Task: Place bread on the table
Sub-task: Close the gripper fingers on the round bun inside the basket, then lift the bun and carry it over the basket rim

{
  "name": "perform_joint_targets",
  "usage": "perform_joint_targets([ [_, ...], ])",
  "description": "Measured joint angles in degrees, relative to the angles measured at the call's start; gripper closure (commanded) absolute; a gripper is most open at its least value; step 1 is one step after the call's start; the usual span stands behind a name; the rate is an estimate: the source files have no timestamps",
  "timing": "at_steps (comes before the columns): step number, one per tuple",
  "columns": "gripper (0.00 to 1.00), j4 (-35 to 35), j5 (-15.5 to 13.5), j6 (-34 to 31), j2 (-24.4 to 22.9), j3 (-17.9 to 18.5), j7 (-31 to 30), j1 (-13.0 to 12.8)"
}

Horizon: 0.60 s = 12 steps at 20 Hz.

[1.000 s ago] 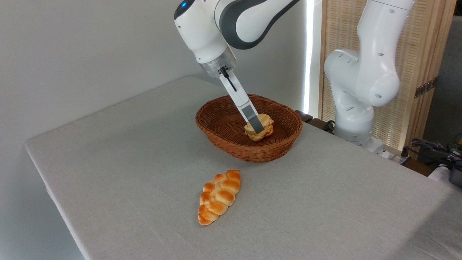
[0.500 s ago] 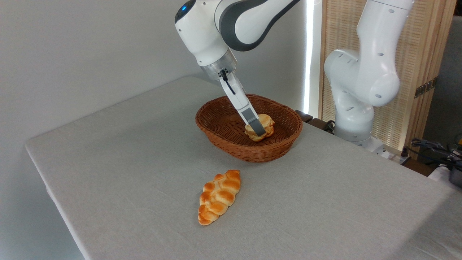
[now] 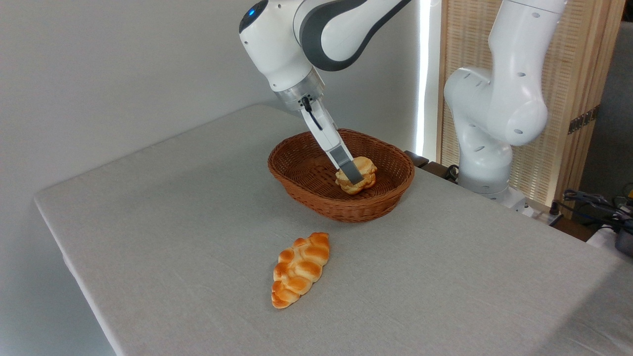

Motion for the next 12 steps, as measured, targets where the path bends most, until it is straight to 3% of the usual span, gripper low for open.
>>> perform_joint_targets([
  [5, 0.53, 1.12, 0.00, 0.00, -0.13, 0.00, 0.00, 0.01],
  [12, 0.52, 10.01, -0.11, 0.49, -0.68, 0.28, 0.00, 0.37],
])
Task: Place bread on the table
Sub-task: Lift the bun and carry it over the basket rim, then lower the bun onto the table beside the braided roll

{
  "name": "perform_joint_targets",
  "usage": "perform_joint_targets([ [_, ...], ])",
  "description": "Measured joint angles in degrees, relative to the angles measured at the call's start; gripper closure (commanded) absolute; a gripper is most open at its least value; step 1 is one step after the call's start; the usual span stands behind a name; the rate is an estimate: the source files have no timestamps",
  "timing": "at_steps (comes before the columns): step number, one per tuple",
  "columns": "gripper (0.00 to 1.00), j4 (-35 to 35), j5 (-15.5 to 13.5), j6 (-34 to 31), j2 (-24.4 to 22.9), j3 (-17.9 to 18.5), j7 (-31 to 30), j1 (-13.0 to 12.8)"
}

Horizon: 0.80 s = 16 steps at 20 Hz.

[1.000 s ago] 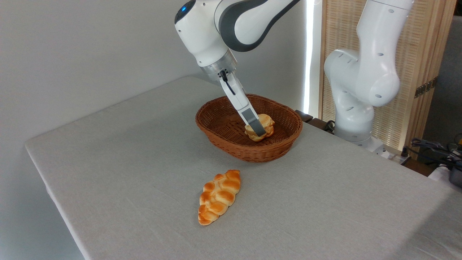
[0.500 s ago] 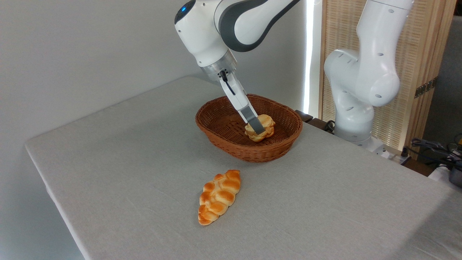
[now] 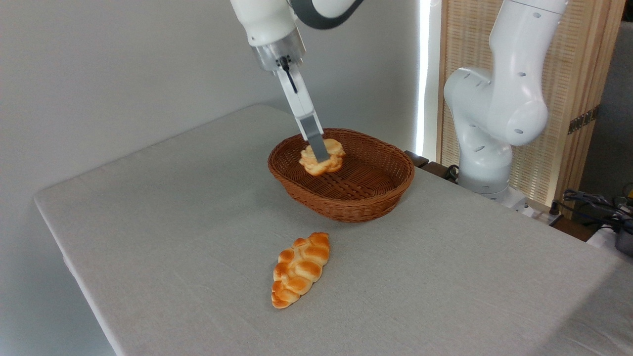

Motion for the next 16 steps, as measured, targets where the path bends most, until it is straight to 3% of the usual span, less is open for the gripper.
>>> perform_joint_targets([
  [6, 0.51, 1.00, -0.06, 12.01, 1.05, 2.71, -0.02, 0.32],
  [11, 0.44, 0.94, -0.06, 19.74, 5.41, 4.72, -0.03, 0.40],
  [12, 0.41, 0.93, -0.06, 20.72, 6.65, 4.90, -0.03, 0.40],
  [14, 0.15, 0.93, -0.06, 21.95, 9.07, 5.15, -0.03, 0.40],
  [16, 0.01, 0.93, -0.06, 24.27, 11.13, 5.30, -0.03, 0.41],
])
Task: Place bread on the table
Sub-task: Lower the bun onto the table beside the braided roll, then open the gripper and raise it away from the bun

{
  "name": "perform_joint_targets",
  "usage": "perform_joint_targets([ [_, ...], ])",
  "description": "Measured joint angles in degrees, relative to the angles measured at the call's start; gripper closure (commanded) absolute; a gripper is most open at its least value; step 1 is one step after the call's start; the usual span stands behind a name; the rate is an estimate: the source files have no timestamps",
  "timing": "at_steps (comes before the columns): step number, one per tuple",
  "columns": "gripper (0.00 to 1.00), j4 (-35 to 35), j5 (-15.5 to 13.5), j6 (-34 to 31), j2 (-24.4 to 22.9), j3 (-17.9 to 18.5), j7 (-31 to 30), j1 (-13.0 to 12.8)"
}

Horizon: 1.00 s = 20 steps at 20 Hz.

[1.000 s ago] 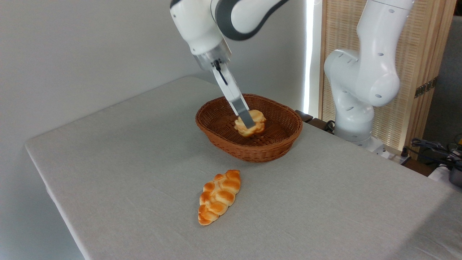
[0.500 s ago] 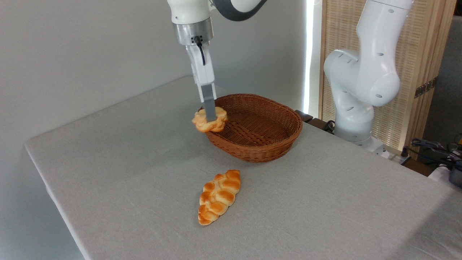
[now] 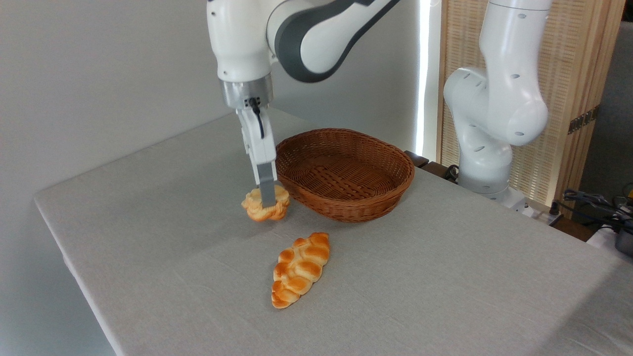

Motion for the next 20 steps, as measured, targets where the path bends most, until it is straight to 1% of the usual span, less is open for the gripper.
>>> perform_joint_targets([
  [2, 0.00, 0.02, 0.00, 2.14, 1.32, 0.16, 0.00, 0.00],
  [4, 0.00, 0.09, 0.00, 2.87, 1.68, 0.84, 0.00, 0.02],
  [7, 0.00, 0.49, 0.00, 2.89, 1.65, 1.94, 0.00, 0.07],
  [14, 0.00, 1.89, -0.01, 2.92, 1.48, 2.23, -0.43, 0.10],
  [17, 0.00, 5.24, -0.04, 2.42, 0.78, 4.27, -4.04, 0.19],
  [20, 0.00, 8.73, -0.04, -0.24, 0.27, 5.69, -7.92, 0.22],
])
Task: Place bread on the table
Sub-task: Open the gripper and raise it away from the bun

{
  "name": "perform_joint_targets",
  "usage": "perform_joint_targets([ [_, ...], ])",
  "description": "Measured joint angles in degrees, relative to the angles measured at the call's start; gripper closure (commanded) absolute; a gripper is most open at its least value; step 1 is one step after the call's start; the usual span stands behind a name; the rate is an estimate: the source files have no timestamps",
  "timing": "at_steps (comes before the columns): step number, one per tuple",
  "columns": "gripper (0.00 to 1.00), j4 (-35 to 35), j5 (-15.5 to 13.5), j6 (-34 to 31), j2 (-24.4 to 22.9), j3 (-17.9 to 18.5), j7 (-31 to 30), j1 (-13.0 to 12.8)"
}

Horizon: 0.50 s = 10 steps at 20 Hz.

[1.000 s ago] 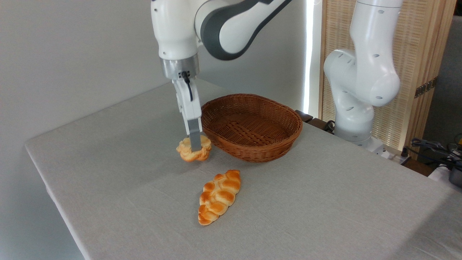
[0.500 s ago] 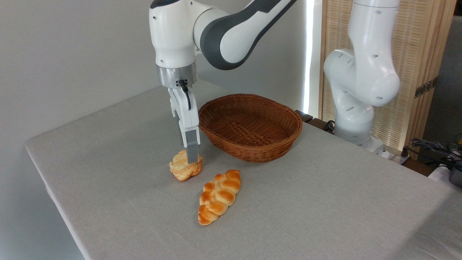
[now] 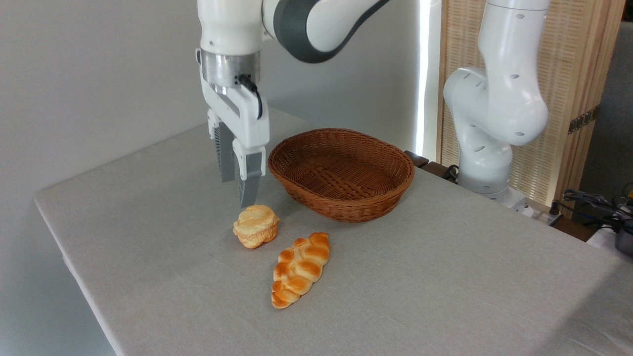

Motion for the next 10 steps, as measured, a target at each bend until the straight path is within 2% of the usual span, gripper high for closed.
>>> perform_joint_targets([
  [4, 0.00, 5.36, 0.00, -5.03, -0.08, 2.80, -5.70, 0.07],
  [7, 0.00, 6.01, 0.00, -9.29, -0.04, 4.28, -6.74, 0.08],
  [10, 0.00, 6.07, 0.00, -10.65, 0.01, 4.84, -6.85, 0.09],
])
